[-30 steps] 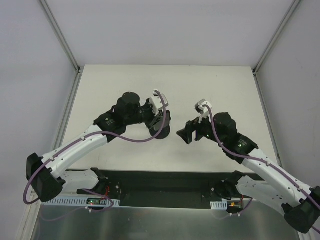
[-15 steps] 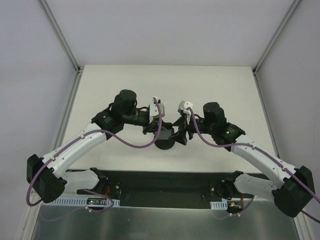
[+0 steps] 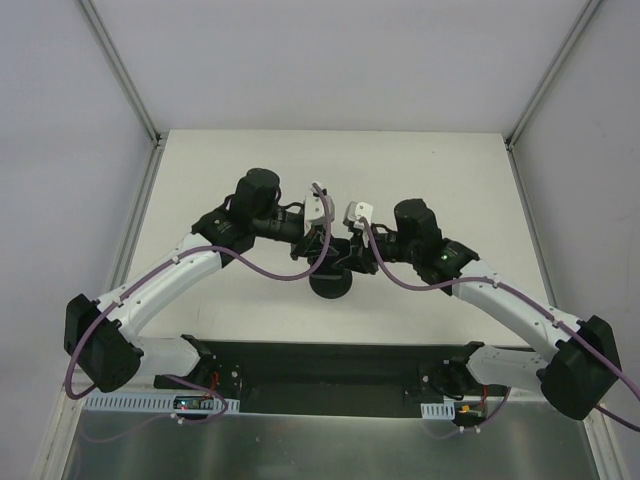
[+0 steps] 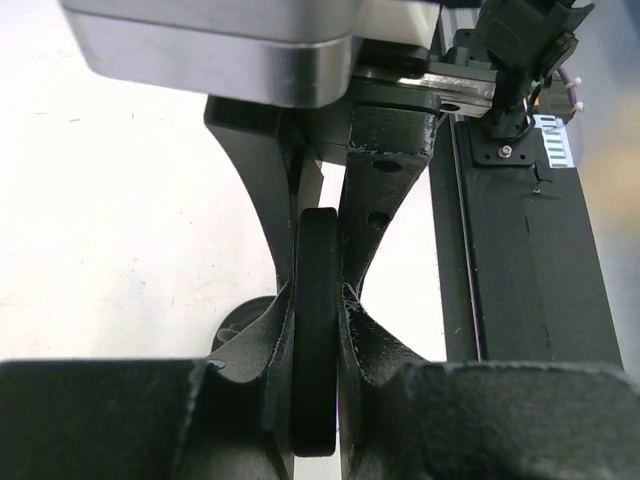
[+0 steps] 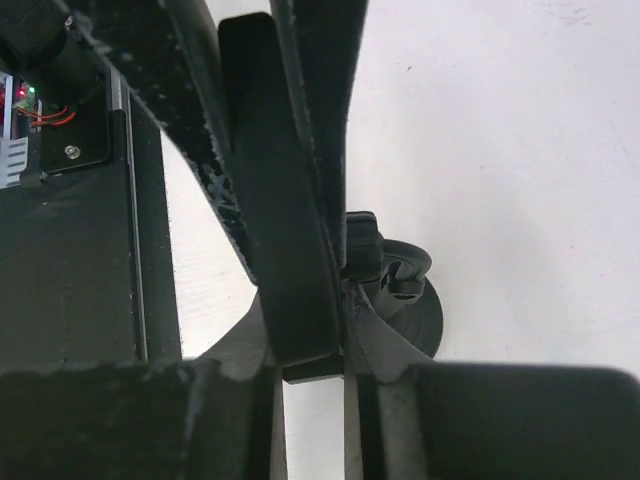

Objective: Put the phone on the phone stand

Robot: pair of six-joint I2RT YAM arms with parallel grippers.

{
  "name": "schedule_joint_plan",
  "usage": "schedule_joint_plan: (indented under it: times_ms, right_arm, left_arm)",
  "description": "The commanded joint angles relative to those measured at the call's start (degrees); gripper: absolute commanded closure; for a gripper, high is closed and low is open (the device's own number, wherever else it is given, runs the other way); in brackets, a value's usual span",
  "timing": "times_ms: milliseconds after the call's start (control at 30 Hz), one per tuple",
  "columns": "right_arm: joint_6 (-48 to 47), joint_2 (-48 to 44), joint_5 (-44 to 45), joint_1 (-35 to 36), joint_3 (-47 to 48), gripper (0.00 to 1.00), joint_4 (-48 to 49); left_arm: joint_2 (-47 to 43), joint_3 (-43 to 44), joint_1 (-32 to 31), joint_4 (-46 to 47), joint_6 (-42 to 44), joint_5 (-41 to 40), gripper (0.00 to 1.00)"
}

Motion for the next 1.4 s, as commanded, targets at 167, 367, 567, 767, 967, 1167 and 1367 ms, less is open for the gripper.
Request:
schedule_joint_plan:
  times_ms: [167,367,567,767,967,1167,1367]
  right_arm:
    - [24.6,-3.5,16.7,1.6,-5.0,1.00,12.1]
    - [27.4,-7.3,15.0,2.0,-5.6,1.00,10.6]
    - [21.4,-7.0,5.9,-0.8,-7.1,1.00,12.0]
    - [18.8,-7.3,2.1,-2.7,-7.6,1.00,11.7]
    - [18.4,-7.5,-8.6,-7.0,-8.3,1.00,11.6]
    - [17.5,-6.7,-15.1,-9.6,-6.9,1.00,9.7]
    - [17.7,-6.2,-16.7,-10.3,-6.0,1.00,9.6]
  left_arm:
    - [2.3,2.1,-1.4,7.1,0.7,0.9,1.00]
    - [1.7,0.8,-1.4,8.3,0.4,2.2,1.00]
    - [1.9,4.2,-0.3,8.3,-10.2,-1.0,0.48]
    - [-4.7,-1.1,3.5,11.1,-20.5,-5.4,0.01]
    - [-14.3,-13.5,7.4,18.8,-30.4,-13.2,0.36]
    - [-10.6,-18.8,8.7,22.6,-33.7,-1.3,0.07]
    - [0.0,-14.8,8.7,22.0,-33.6,7.0,0.35]
